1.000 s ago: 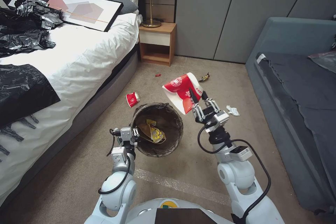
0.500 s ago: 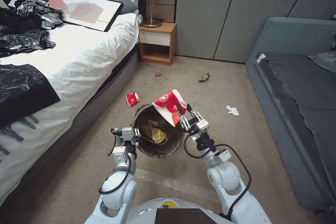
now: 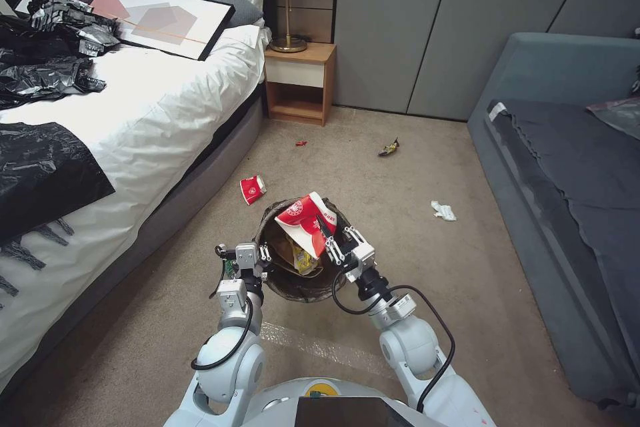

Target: Pick up the trash bin, then pick up the garbage from the floor and place it into the trash bin.

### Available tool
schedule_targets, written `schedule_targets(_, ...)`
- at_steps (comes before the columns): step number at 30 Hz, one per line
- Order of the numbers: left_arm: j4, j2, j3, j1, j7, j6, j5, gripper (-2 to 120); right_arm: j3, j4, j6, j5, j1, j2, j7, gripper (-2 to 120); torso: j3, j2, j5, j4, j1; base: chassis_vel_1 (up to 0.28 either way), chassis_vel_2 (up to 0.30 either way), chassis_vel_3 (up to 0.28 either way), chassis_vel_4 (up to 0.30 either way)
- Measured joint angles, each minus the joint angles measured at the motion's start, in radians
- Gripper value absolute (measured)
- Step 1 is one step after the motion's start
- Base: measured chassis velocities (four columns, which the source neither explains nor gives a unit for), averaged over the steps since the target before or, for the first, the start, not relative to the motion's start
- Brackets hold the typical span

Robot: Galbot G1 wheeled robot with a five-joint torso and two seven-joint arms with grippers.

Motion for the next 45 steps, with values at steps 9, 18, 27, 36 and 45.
schedule_targets(9, -0.001, -0.001, 0.002, 0.0, -0.001, 0.0, 0.001, 3, -0.01, -0.042, 0.001, -0.015, 0.0, 0.006, 0.011, 26, 0.0, 0.0, 0.0, 0.0, 0.0, 0.0, 0.0, 0.0, 0.0)
schedule_targets(18, -0.001, -0.002, 0.002, -0.003, -0.001, 0.0, 0.001, 3, -0.014, -0.064, 0.002, -0.024, -0.001, 0.008, 0.014, 52, 0.0, 0.0, 0.0, 0.0, 0.0, 0.0, 0.0, 0.0, 0.0)
schedule_targets(27, -0.001, -0.004, 0.0, -0.004, -0.001, 0.0, 0.001, 3, -0.016, -0.065, 0.002, -0.025, -0.002, 0.009, 0.015, 82, 0.0, 0.0, 0.0, 0.0, 0.0, 0.0, 0.0, 0.0, 0.0)
schedule_targets(36, -0.002, -0.003, -0.001, -0.002, -0.001, 0.0, 0.0, 3, -0.013, -0.057, 0.002, -0.026, -0.003, 0.008, 0.016, 100, 0.0, 0.0, 0.0001, 0.0, 0.0, 0.0, 0.0, 0.0, 0.0)
schedule_targets(45, 0.002, 0.002, -0.002, -0.001, -0.001, 0.0, 0.001, 3, 0.04, 0.052, 0.0, -0.032, -0.02, 0.016, 0.077, 100, 0.0, 0.0, 0.0001, 0.0, 0.0, 0.0, 0.0, 0.0, 0.0)
